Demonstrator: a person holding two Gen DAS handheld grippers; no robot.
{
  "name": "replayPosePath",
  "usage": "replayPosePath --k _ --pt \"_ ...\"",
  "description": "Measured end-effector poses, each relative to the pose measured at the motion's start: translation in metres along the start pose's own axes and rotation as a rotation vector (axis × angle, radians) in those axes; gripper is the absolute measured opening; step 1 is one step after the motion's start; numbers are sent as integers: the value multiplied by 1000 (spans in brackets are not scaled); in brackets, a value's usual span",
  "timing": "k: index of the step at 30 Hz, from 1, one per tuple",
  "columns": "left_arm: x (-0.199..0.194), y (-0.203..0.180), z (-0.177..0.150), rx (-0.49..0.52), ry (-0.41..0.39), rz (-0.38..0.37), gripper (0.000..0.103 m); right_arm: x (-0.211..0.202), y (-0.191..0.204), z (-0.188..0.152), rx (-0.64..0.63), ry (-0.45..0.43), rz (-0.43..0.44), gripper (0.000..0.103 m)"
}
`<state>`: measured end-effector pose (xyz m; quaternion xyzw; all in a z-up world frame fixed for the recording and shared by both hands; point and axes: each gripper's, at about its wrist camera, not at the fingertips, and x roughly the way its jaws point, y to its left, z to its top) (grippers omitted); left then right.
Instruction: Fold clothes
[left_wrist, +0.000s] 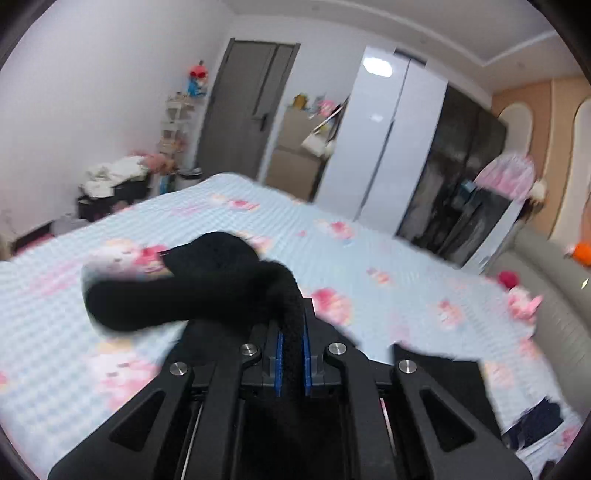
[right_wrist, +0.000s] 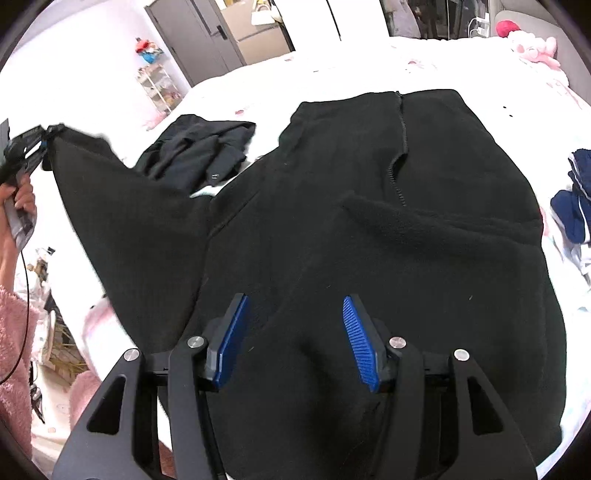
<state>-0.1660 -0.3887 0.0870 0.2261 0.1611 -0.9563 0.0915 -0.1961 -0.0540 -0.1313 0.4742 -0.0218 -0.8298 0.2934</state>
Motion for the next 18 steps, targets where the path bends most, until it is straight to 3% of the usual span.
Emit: replayPosePath --k 4,8,12,16,18 --pt "2 24 -21 -23 115 55 8 -10 -1 -14 33 28 26 54" --pt "-13 -35 -30 123 84 -10 8 -29 -7 -24 33 -6 -8 54" --pt "-35 -140 -57 255 113 -243 8 -49 -31 -27 80 -32 -79 54" --pt "-45 -258 -141 370 242 -498 9 -73 -58 -31 104 -84 -174 54" --pt "-37 -309 -202 416 345 -565 9 -83 -77 -35 139 -100 -201 54"
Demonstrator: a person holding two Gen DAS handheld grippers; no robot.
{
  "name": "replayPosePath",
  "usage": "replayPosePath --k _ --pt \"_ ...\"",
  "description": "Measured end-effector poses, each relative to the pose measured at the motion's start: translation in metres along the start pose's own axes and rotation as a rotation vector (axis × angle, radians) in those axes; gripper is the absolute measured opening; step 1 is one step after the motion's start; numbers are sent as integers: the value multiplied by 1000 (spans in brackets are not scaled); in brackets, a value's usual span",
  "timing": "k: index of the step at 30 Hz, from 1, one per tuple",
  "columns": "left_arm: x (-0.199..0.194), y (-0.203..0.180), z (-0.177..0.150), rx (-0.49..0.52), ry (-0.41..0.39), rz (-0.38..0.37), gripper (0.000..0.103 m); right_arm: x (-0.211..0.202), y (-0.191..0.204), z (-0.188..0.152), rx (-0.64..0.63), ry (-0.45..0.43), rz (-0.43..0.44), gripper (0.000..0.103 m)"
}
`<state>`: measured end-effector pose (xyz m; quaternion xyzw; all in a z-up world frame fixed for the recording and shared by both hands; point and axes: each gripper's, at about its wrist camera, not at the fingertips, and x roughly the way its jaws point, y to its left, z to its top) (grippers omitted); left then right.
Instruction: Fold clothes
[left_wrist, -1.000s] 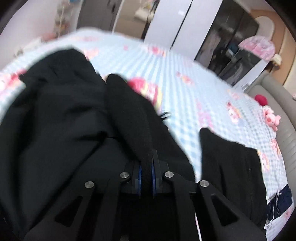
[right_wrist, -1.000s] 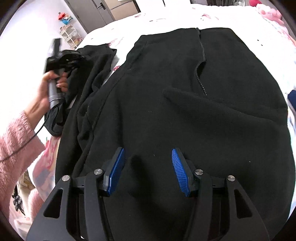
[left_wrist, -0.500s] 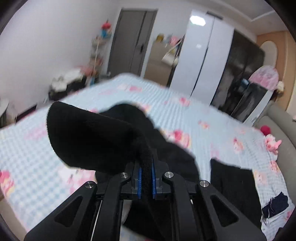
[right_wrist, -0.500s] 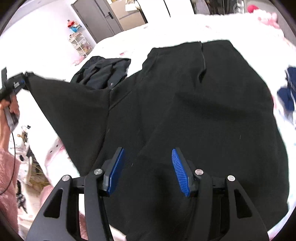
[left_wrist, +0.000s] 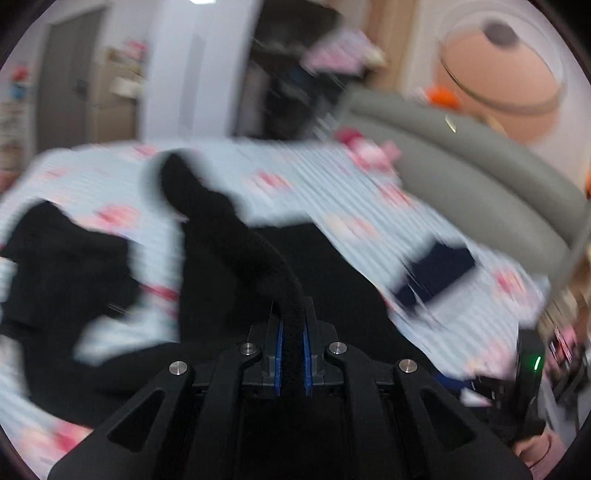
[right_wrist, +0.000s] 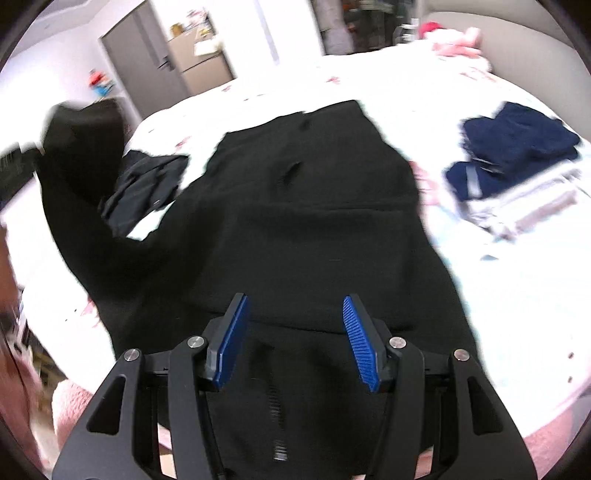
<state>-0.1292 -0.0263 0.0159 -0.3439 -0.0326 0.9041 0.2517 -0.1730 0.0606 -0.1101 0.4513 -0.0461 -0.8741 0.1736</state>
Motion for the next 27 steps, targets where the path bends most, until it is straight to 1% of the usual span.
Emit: replayPosePath --k 1,2,3,4,5,6,7,8,9,10,11,13,15,16,17,18,20,21,22,23,25,26,27 --pt "20 -14 -9 2 47 -22 9 -3 -10 0 16 -4 -10 54" --pt "47 -34 -22 16 127 -51 10 -6 -21 1 21 -5 -33 54" --pt "74 -54 -35 30 206 -80 10 -10 -31 3 19 -11 -65 54" --pt "91 -70 -48 49 269 -112 11 -15 -42 4 18 -22 -108 54" --pt "107 -85 -62 72 330 -127 13 -20 -53 6 17 -33 -151 54" --pt "115 -93 -75 90 359 -118 14 -24 -62 8 18 -38 -174 54" --pt "118 -98 -84 107 370 -103 20 -26 -72 8 27 -34 -183 54" --pt "120 -103 -92 124 380 -89 30 -28 -81 9 37 -31 -191 54" --pt "116 -104 -94 119 380 -95 34 -27 -86 7 53 -20 -169 54" --pt "110 -99 -94 91 372 -124 42 -24 -91 6 71 -9 -147 54" --pt "103 -94 -95 63 364 -153 47 -22 -96 4 88 2 -124 54" --pt "83 -84 -93 26 320 -176 47 -15 -97 0 127 24 -21 54" --pt "65 -73 -93 11 258 -134 47 -7 -96 -2 173 32 99 56" --pt "54 -64 -93 -14 227 -126 47 -3 -93 -4 187 36 140 61" --pt "42 -55 -93 -40 196 -118 47 0 -90 -6 201 40 181 63" --pt "31 -45 -93 -66 165 -110 47 4 -86 -8 214 43 222 63" --pt "15 -24 -95 -145 109 -128 47 6 -76 -10 216 41 272 64" --pt "10 -15 -97 -175 90 -117 47 7 -71 -11 217 39 297 65" --pt "8 -6 -99 -202 82 -101 47 10 -65 -13 196 38 282 66" --pt "9 2 -103 -225 90 -87 47 12 -59 -14 174 37 265 66" --pt "17 11 -115 -263 126 -63 47 18 -47 -17 128 34 231 66" --pt "22 15 -123 -284 148 -57 47 22 -47 -18 108 44 173 66" --pt "22 18 -136 -310 164 -74 47 25 -47 -19 88 54 112 66"
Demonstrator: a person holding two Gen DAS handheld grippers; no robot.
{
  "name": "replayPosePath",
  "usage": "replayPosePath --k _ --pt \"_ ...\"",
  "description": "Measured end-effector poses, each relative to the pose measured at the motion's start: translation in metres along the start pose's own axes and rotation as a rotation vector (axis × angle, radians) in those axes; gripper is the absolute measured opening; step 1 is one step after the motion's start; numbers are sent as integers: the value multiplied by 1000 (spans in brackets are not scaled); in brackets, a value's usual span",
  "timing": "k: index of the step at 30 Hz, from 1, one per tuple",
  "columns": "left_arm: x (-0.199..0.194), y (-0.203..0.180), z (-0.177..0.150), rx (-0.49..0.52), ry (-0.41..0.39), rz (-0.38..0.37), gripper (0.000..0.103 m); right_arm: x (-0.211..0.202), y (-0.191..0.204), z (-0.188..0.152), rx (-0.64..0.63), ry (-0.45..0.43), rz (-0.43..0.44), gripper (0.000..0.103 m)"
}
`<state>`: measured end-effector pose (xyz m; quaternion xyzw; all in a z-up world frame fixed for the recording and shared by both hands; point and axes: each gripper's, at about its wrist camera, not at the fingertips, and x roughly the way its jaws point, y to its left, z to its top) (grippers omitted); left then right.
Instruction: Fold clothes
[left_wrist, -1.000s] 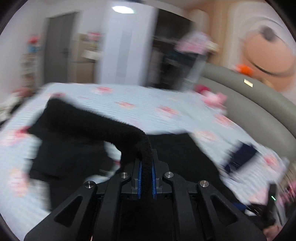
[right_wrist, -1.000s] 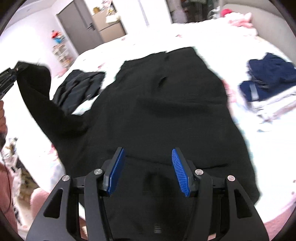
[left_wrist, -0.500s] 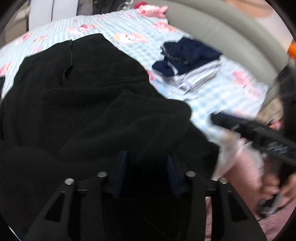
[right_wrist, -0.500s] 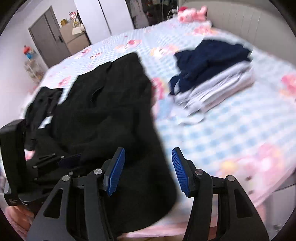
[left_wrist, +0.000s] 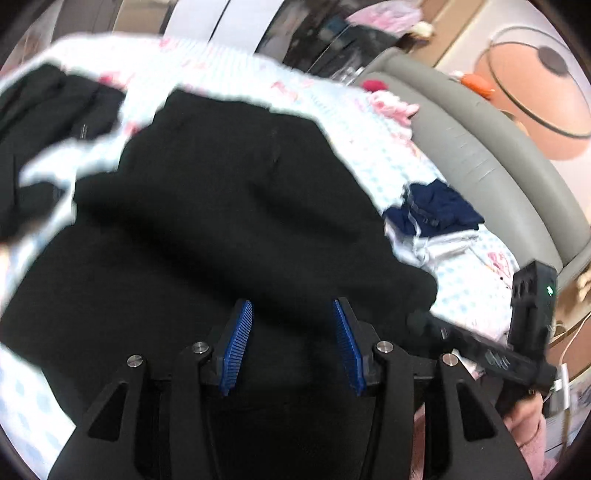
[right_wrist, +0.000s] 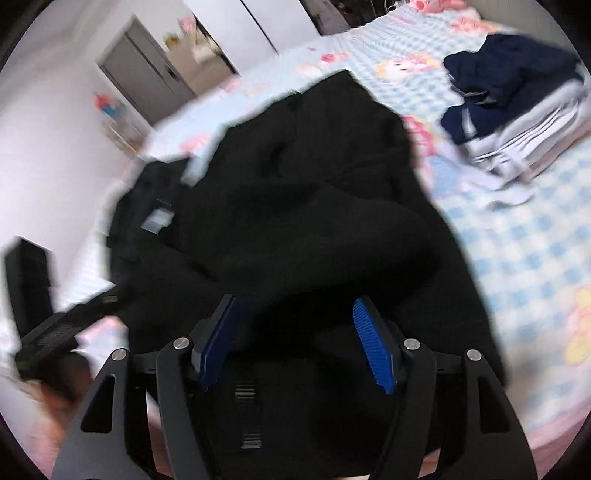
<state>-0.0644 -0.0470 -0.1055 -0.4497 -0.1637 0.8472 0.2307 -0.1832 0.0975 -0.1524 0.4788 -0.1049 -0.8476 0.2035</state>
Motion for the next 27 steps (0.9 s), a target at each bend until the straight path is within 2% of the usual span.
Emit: replayPosePath --k 1,2,6,9,11,13,15,19,24,25,26,27 --pt "2 3 -7 -10 5 -9 47 4 -1 -1 -18 9 -61 66" --pt "5 7 -17 -17 2 -13 47 2 -5 0 -10 3 -80 66" --pt "12 17 -34 -47 0 -30 47 -20 -16 0 44 -66 -45 66" --pt "20 18 -31 -2 41 -25 49 -34 -25 -1 70 -106 -69 66" --pt "19 22 -34 2 21 -16 49 -38 -37 0 117 -113 -74 66" --pt "15 26 -36 -20 -4 -32 49 -37 -42 -1 145 -94 -32 67" --pt "11 26 -33 -16 -33 -30 49 -36 -33 -2 116 -63 13 67" --pt "2 26 -24 10 -85 -30 49 -21 2 -6 26 -15 85 67" --pt "14 28 -23 -5 -45 -30 49 21 18 4 19 11 -30 69" --pt "17 27 -24 -2 -40 -25 49 25 18 6 26 8 -24 70" --pt "18 25 -24 8 -42 -27 49 28 18 8 33 4 -18 62" --pt "16 23 -23 17 -48 -32 49 31 18 10 40 0 -11 50"
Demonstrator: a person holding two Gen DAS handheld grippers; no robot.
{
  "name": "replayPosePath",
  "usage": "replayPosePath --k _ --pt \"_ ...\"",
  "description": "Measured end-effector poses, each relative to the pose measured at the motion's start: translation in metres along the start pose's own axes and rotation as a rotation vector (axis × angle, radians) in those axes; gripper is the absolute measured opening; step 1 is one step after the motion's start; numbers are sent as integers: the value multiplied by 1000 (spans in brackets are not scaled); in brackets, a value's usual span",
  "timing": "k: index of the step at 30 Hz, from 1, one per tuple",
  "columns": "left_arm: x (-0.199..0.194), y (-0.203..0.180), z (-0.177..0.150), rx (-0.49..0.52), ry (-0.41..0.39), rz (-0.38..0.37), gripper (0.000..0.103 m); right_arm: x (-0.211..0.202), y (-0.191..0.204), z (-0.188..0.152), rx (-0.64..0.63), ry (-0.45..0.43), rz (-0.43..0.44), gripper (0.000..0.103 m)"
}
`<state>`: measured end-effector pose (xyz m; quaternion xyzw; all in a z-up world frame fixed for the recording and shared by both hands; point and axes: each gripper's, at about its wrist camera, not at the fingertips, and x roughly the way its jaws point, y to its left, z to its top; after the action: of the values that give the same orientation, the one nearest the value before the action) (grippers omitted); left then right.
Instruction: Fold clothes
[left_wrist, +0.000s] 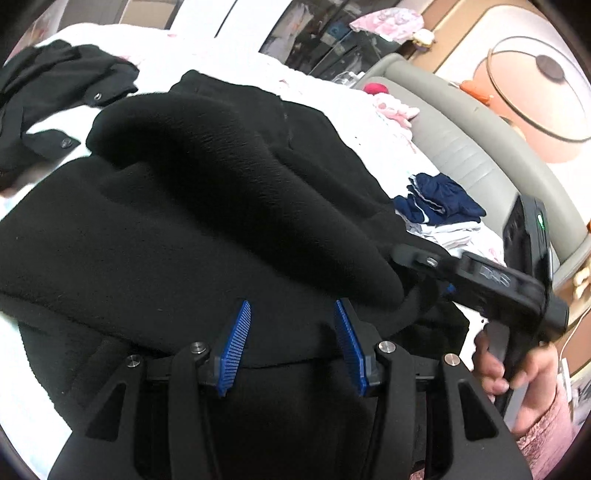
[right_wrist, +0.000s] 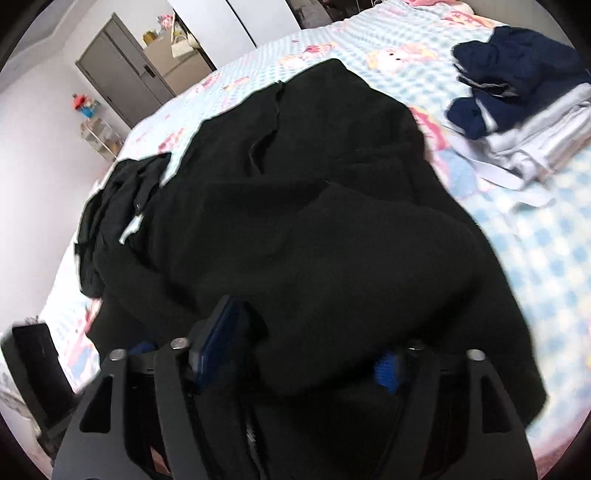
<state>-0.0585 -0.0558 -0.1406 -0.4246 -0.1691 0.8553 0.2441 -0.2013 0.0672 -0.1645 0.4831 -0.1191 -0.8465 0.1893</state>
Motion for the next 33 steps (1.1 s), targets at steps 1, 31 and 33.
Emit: replayPosePath --k 1,31,33 --pt "-1 -1 0 3 -6 -4 49 -7 4 4 -20 -25 5 23" --pt "-67 69 2 -191 -29 223 58 -65 -36 -4 -27 -105 -104 62" --pt "-58 66 -2 -191 -15 182 58 -65 -24 -10 -22 -93 -5 62"
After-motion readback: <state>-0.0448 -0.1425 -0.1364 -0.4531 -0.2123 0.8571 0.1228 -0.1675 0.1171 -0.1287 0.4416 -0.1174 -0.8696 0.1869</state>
